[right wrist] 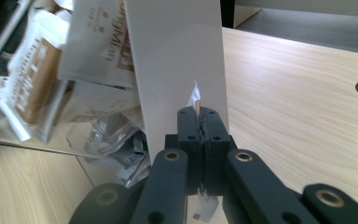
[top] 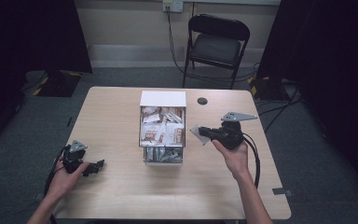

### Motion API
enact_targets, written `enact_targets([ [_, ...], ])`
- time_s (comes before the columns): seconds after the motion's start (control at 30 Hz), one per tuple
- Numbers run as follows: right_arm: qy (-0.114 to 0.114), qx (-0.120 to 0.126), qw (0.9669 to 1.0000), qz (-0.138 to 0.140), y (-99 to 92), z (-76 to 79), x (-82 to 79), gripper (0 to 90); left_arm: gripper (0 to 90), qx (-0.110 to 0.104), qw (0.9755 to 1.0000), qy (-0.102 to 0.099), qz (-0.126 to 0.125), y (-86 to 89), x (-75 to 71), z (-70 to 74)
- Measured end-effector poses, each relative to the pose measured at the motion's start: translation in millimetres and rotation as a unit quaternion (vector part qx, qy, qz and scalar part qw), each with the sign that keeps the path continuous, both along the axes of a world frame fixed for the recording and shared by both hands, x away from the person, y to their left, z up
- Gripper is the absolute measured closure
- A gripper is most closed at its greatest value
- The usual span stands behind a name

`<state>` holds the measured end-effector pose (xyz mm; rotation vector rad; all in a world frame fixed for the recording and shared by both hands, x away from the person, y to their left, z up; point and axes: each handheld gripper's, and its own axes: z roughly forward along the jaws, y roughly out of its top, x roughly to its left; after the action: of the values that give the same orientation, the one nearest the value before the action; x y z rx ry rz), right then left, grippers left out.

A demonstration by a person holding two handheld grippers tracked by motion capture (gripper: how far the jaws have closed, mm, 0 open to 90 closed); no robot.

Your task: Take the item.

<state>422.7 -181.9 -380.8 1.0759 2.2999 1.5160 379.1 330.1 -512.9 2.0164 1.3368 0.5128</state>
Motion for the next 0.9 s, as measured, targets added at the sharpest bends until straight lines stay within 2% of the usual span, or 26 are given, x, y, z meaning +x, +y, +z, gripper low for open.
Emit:
enact_targets([
  [0.17,0.004,-0.002,1.0000,-0.002,-0.2,-5.2,2.2,89.1,0.2,0.000,1.0000,0.000,0.000,0.0,0.0,0.0],
  [0.3,0.021,-0.014,0.9997,-0.007,-0.9,-18.6,6.9,89.1,0.2,0.000,1.0000,0.000,0.000,0.0,0.0,0.0],
  [0.5,0.029,-0.014,0.9994,-0.011,-2.9,-26.8,10.0,89.1,0.2,-0.001,1.0000,0.000,0.000,0.0,0.1,0.0],
  [0.6,0.042,-0.019,0.9988,-0.016,-5.1,-37.7,12.9,89.1,0.2,0.000,1.0000,0.000,0.000,0.0,0.0,0.0],
  [0.83,0.046,-0.019,0.9987,-0.015,-2.4,-44.7,16.4,89.1,0.2,0.000,1.0000,0.000,0.000,0.0,0.0,0.0],
  [0.9,0.050,-0.027,0.9983,-0.013,0.7,-49.2,17.6,89.1,0.2,0.000,1.0000,0.000,0.000,0.0,0.0,0.0],
])
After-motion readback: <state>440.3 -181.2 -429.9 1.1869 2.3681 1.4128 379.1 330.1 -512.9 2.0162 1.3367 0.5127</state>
